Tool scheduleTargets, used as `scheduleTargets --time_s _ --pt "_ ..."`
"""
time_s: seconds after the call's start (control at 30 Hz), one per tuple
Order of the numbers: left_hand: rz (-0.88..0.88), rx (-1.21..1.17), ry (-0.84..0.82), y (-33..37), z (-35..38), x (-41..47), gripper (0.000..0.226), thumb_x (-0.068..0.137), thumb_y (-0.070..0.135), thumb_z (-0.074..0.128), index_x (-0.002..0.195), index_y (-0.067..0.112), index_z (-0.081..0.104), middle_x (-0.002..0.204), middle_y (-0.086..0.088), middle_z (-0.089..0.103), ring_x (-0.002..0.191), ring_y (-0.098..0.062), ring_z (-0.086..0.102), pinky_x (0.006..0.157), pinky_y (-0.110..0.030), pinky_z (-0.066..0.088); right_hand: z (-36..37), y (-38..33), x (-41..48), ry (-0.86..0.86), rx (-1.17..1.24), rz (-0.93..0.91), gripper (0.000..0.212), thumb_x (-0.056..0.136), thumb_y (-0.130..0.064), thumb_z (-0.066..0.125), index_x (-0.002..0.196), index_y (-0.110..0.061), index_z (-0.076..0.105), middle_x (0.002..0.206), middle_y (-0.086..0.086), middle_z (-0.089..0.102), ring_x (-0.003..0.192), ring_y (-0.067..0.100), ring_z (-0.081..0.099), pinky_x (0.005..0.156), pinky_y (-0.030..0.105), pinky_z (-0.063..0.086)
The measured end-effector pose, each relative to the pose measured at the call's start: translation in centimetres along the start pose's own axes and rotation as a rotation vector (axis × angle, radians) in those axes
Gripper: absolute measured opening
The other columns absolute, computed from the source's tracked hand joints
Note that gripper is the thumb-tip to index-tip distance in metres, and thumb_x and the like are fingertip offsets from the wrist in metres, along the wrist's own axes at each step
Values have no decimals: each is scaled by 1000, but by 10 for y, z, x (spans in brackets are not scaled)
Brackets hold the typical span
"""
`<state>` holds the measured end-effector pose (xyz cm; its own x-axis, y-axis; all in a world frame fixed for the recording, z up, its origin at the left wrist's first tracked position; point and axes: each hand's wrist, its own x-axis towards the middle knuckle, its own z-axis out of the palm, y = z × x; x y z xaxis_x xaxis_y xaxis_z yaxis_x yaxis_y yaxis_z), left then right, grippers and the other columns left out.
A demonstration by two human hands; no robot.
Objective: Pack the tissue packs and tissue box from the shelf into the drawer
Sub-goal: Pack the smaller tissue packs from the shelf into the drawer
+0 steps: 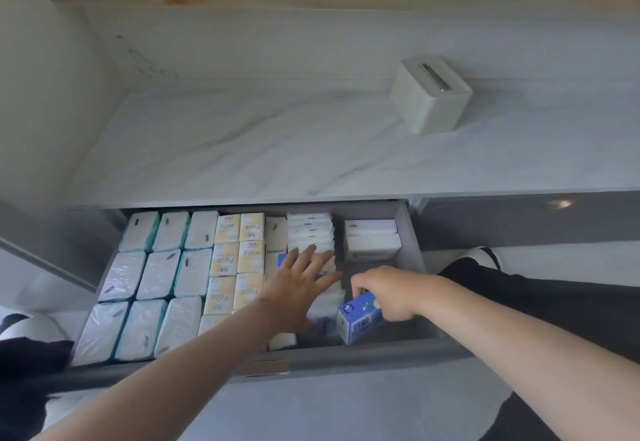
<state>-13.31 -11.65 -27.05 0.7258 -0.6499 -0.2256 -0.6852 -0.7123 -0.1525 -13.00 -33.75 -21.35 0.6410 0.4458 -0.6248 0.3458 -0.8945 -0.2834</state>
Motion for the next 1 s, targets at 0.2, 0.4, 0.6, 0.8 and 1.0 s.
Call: scheduleTargets --time_s 0.2,0.4,0.6,0.8,1.0 --pt "-126 -46 33 -4 6 5 84 79 59 65 143 32 19 160 -10 3 141 -37 18 111 -51 27 34 -9 17 18 29 15 37 80 -17 70 114 -24 59 111 -1 55 104 23 55 87 38 50" --pt "-98 -76 75 -12 10 5 84 76 57 69 141 33 21 158 -9 7 137 -33 25 109 -48 31 50 -16 39 29 606 296 27 80 -22 76 103 -21 63 103 -1 64 91 16 63 84 32 57" --pt "-115 -220 26 -22 5 5 108 72 55 75 151 33 6 157 -9 13 137 -31 31 111 -46 34 65 -12 52 -107 645 537 32 80 -35 77 95 -13 59 89 5 62 85 22 62 67 30 55" --pt "-127 -475 -4 -32 3 3 95 77 23 72 152 27 14 135 -2 42 123 -23 42 103 -36 40 73 -33 66 -68 660 590 40 70 -34 83 94 -12 60 76 5 64 61 17 57 58 23 45" --pt "-170 -502 18 -35 -9 -1 98 74 34 76 150 27 14 131 -1 51 114 -23 50 91 -35 47 73 -36 68 -11 557 470 64 64 -45 83 118 -20 60 110 0 67 95 17 65 87 32 56"
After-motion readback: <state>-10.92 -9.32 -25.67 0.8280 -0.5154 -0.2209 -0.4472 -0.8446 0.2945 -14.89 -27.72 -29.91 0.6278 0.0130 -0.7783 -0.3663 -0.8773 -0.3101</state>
